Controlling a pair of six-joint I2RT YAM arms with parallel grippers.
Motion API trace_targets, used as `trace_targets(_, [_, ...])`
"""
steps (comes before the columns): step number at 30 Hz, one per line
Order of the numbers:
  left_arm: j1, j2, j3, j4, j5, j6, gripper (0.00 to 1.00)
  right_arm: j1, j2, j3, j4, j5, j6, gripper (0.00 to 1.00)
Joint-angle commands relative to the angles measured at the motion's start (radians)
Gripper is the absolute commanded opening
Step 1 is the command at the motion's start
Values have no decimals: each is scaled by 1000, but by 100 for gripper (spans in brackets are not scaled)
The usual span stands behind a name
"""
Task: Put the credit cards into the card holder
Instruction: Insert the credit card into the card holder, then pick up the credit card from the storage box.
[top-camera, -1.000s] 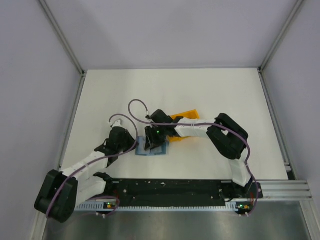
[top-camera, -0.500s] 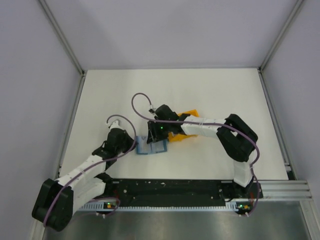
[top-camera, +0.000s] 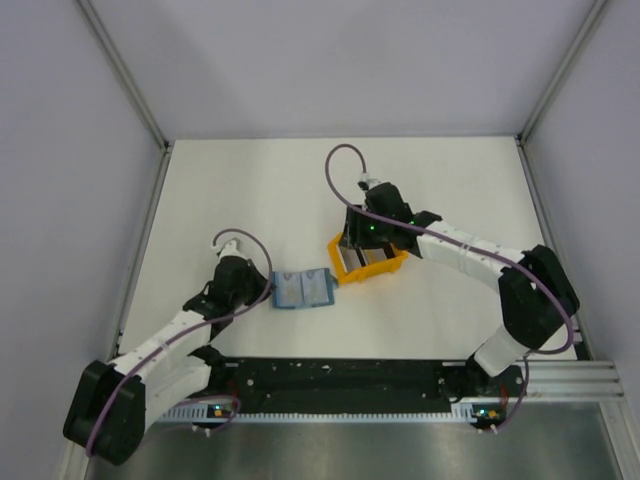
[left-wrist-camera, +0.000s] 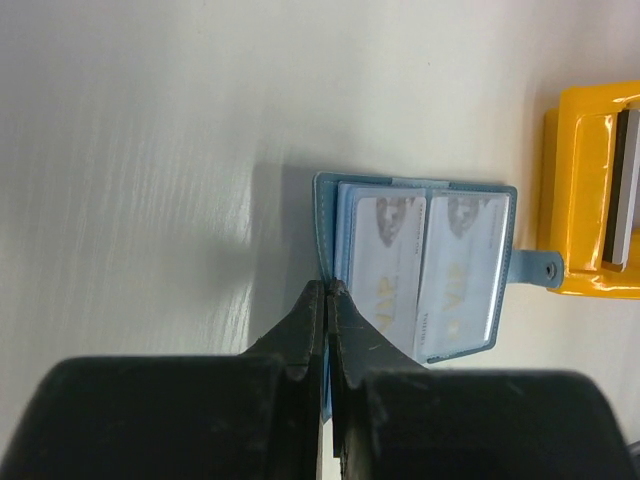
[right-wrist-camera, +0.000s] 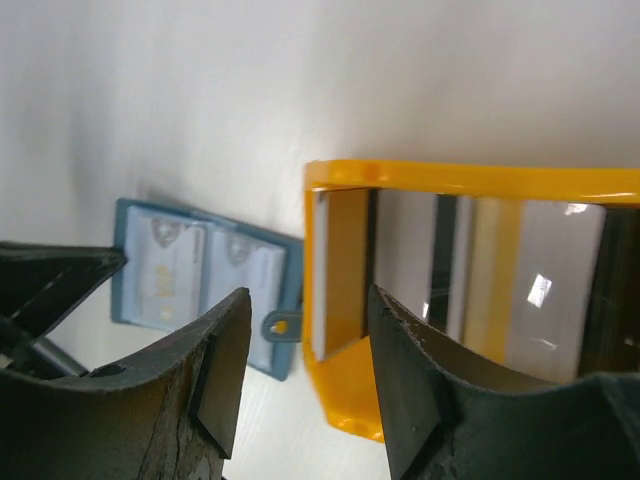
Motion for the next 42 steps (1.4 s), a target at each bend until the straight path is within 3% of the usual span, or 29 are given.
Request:
trace_targets(1, [-3, 12, 58, 12, 9, 18, 0, -73, -20, -12, -43, 48, -35, 50])
trace_targets(16, [-2, 111, 167, -56, 63, 61, 0, -136, 153, 39, -146, 110, -84, 57])
trace_targets(19, [-2, 136, 190, -74, 60, 68, 0, -147, 191, 59, -152, 27, -106, 58])
trace_targets(27, [9, 212, 233, -68, 72, 78, 0, -147, 267, 119, -156, -142, -121, 49])
trace_targets(33, [18, 229, 238, -62, 76, 79, 0, -147, 256, 152, -152, -222, -112, 30])
trace_targets(42, [31, 269, 244, -40, 101, 82, 0, -144, 205, 168, -101, -396, -107, 28])
